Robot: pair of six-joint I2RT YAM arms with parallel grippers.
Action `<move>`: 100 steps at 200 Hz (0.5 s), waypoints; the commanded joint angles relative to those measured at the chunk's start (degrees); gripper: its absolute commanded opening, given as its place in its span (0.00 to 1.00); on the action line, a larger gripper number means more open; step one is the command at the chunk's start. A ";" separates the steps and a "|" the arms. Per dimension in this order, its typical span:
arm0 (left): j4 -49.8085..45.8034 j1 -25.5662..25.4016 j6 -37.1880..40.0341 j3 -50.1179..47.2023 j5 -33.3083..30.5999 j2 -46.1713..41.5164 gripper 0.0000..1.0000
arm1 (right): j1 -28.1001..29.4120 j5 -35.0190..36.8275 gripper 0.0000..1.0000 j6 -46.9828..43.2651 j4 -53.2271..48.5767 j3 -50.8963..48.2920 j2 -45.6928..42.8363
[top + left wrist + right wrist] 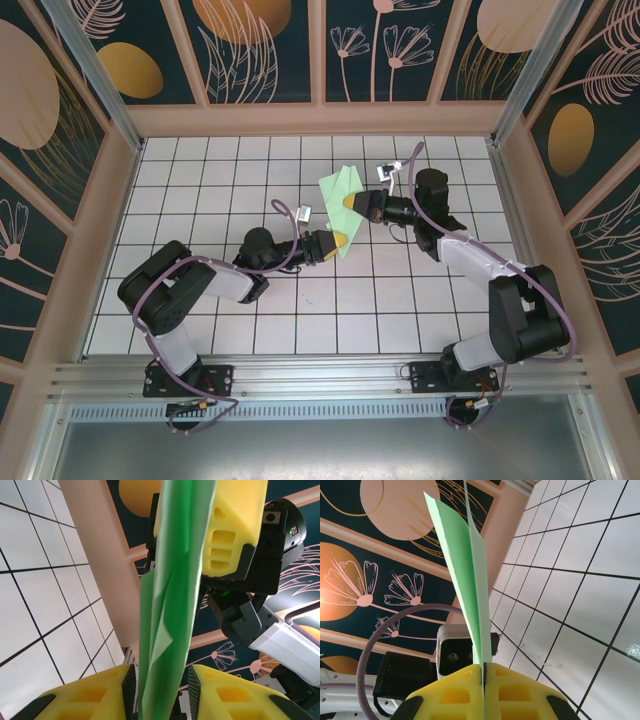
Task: Fold a paper plane with a square sheet of paper (pick it up from the middle)
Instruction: Turn over the paper at the center of the table.
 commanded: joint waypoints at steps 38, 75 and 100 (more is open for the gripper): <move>1.99 -0.33 2.29 -0.32 3.98 -0.09 0.32 | -0.69 -0.37 0.03 1.62 3.43 3.33 -0.60; 2.42 -0.28 2.53 -0.12 3.95 -0.20 0.17 | -0.81 -0.76 0.03 1.91 3.39 3.52 -0.13; 2.80 -0.29 2.65 0.21 3.93 -0.07 0.08 | -0.75 -0.96 0.03 1.75 3.21 3.35 -0.13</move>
